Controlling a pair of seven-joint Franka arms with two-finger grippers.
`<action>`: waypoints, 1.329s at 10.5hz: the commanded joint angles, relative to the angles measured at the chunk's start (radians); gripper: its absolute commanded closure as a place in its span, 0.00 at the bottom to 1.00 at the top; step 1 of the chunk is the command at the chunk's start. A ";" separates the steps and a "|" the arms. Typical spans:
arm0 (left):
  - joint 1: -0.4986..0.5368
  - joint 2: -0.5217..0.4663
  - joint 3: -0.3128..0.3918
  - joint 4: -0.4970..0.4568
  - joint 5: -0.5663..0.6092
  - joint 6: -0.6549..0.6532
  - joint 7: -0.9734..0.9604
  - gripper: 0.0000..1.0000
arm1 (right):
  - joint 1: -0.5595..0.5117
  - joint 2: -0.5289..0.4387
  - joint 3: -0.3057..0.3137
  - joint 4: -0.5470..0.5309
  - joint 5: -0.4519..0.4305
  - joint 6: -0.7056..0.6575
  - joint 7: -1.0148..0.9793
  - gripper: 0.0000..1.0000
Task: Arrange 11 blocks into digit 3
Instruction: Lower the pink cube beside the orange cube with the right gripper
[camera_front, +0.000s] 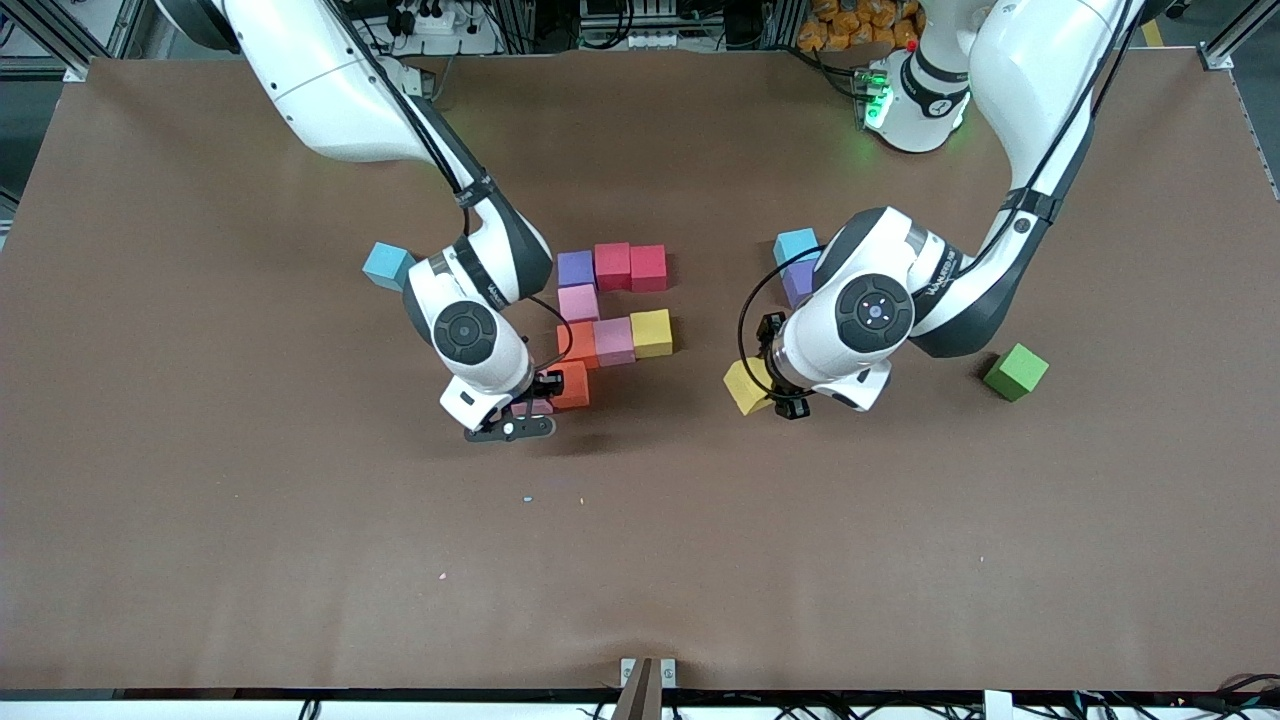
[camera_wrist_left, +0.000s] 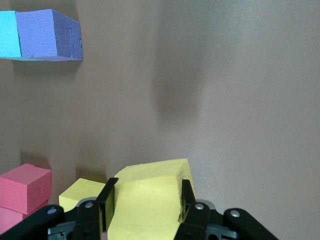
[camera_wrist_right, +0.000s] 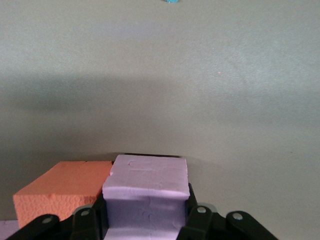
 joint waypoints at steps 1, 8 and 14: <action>-0.003 0.000 0.002 0.015 -0.029 -0.018 0.015 1.00 | 0.005 0.024 0.009 0.037 -0.002 -0.019 0.039 1.00; -0.003 0.000 0.002 0.015 -0.029 -0.018 0.015 1.00 | -0.050 0.065 0.009 0.167 -0.018 -0.036 -0.053 1.00; -0.003 0.000 0.002 0.015 -0.029 -0.018 0.015 1.00 | 0.025 0.169 0.011 0.341 -0.010 -0.033 -0.037 1.00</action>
